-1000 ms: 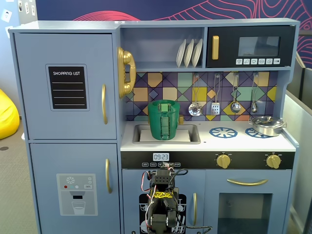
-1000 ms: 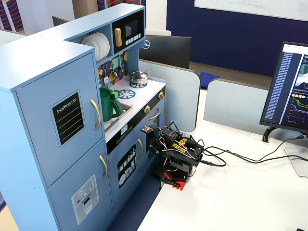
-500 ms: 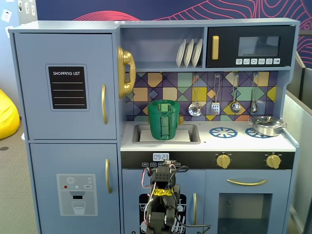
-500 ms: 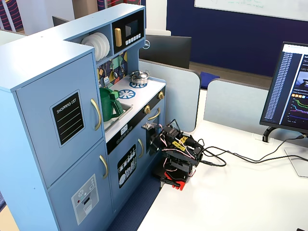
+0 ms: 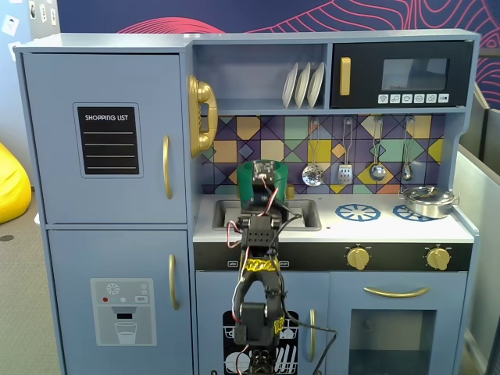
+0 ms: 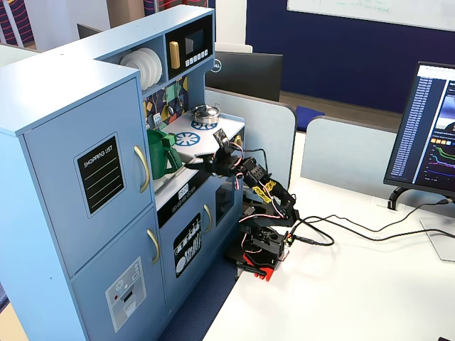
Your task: Take off the lid from the green recipient and place it on the counter
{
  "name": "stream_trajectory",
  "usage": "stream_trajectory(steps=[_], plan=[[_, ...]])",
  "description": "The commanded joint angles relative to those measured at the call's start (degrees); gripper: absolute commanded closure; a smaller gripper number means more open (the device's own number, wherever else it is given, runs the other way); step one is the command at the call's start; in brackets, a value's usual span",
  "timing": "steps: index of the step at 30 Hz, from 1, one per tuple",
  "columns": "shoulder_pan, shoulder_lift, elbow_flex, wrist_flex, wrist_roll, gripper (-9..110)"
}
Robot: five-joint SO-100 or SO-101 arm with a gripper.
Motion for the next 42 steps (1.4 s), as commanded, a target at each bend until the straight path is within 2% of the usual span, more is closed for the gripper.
stream_trajectory(steps=[1, 16, 42], plan=[[-0.44, -3.25, -5.19, -10.55, 1.58, 63], [-0.79, -14.33, -13.71, -17.58, -1.76, 61], [-0.79, -30.67, -27.33, -16.44, -5.10, 66]])
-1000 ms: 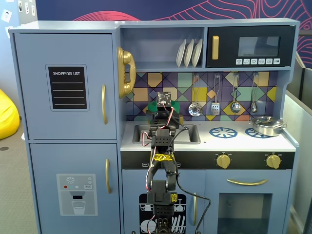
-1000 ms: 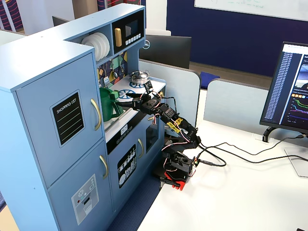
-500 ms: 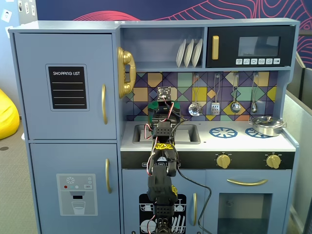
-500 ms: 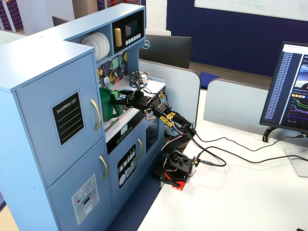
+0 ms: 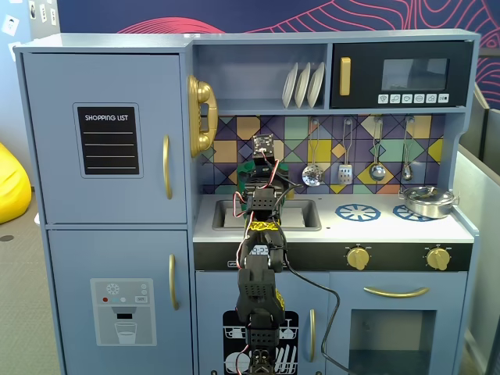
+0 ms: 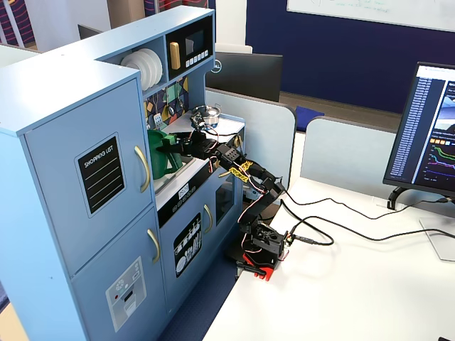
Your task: Take off the lid from the green recipient and place it on the counter
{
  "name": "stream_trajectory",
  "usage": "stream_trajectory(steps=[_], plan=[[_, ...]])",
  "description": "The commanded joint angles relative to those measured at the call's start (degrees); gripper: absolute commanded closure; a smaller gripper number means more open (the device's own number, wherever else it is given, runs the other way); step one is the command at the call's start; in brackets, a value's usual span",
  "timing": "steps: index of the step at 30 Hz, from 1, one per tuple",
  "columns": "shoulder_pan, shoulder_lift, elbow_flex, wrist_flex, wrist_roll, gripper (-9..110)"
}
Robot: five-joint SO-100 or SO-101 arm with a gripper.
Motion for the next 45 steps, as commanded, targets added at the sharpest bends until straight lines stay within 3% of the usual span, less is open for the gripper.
stream_trajectory(steps=[1, 9, 31, 45], plan=[[-0.18, -0.26, -4.66, -0.44, -1.32, 67], [-1.05, -0.70, -5.36, 4.92, -3.43, 101], [1.85, -0.35, -13.01, 4.57, -2.99, 101], [27.25, 2.02, -7.56, 2.64, -1.49, 101]])
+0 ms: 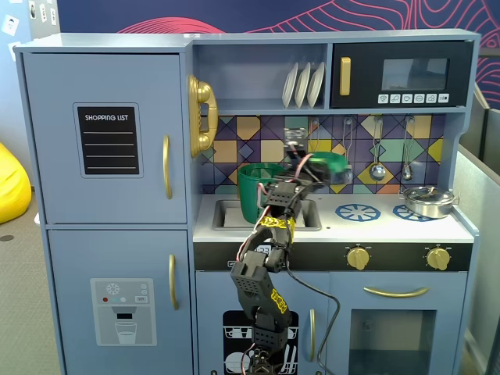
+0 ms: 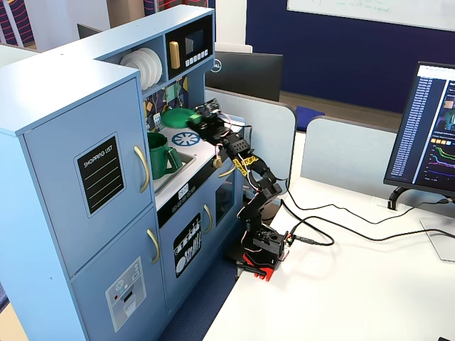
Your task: Take off the lid from the green recipient and place it on the counter
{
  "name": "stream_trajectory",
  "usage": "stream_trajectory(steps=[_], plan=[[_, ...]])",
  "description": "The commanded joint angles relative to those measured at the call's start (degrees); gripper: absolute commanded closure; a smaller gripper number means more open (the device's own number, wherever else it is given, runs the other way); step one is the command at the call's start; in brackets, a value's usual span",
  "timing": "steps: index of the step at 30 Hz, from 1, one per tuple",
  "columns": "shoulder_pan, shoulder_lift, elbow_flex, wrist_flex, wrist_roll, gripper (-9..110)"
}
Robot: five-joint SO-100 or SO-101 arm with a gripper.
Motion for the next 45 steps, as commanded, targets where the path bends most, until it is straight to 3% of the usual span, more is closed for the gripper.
stream_trajectory(steps=[1, 18, 36, 45], plan=[[6.42, 3.96, 1.76, -3.69, 1.14, 101], [10.99, -6.24, 18.90, -25.75, 0.79, 101], [10.02, -11.87, 25.40, -32.17, -0.18, 101], [10.55, -10.46, 25.49, -32.52, 6.06, 67]])
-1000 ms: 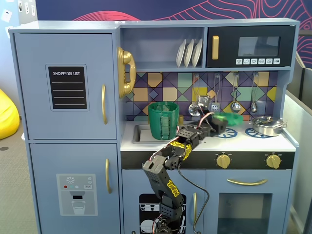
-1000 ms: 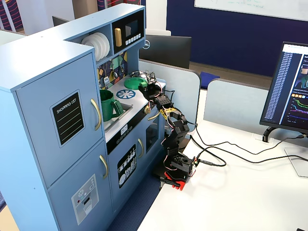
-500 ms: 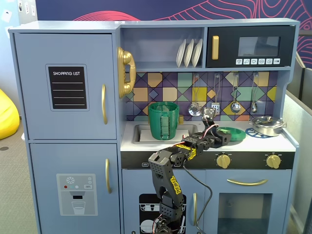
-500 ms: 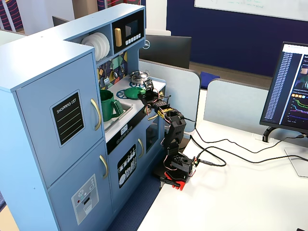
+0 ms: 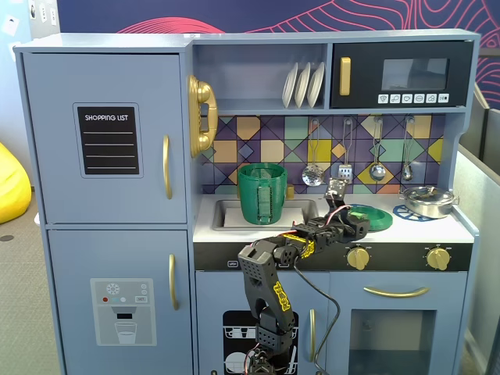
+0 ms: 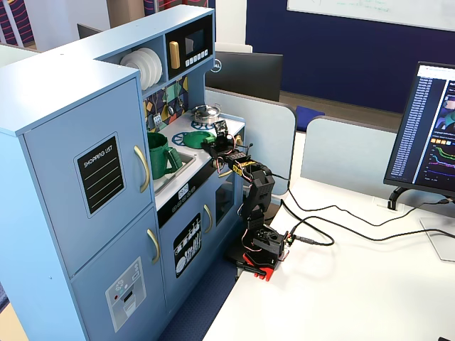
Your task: Take off the lid from the green recipient and place it on the counter
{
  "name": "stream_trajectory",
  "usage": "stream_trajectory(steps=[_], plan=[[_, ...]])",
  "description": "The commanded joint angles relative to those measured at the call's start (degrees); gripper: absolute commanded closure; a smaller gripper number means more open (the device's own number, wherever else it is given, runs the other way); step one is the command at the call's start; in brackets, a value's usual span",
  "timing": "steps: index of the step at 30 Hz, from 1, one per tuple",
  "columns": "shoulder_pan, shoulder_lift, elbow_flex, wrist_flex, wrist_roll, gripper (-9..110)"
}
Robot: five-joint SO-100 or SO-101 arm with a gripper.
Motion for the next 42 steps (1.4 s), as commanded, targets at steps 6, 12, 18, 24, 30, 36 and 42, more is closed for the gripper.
stream_trajectory(steps=[6, 12, 18, 24, 30, 36, 42], plan=[[-0.53, 6.42, -3.52, 0.97, 2.37, 62], [-2.11, 18.98, -7.47, 14.50, 1.23, 61], [-10.55, 37.97, -2.72, 40.61, 1.58, 63], [-23.64, 51.42, 7.03, 66.01, 1.49, 71], [-29.97, 60.38, 27.16, 68.55, 3.69, 90], [-34.10, 62.49, 41.04, 67.15, 5.27, 101], [-35.51, 66.53, 49.57, 66.97, 9.05, 101]])
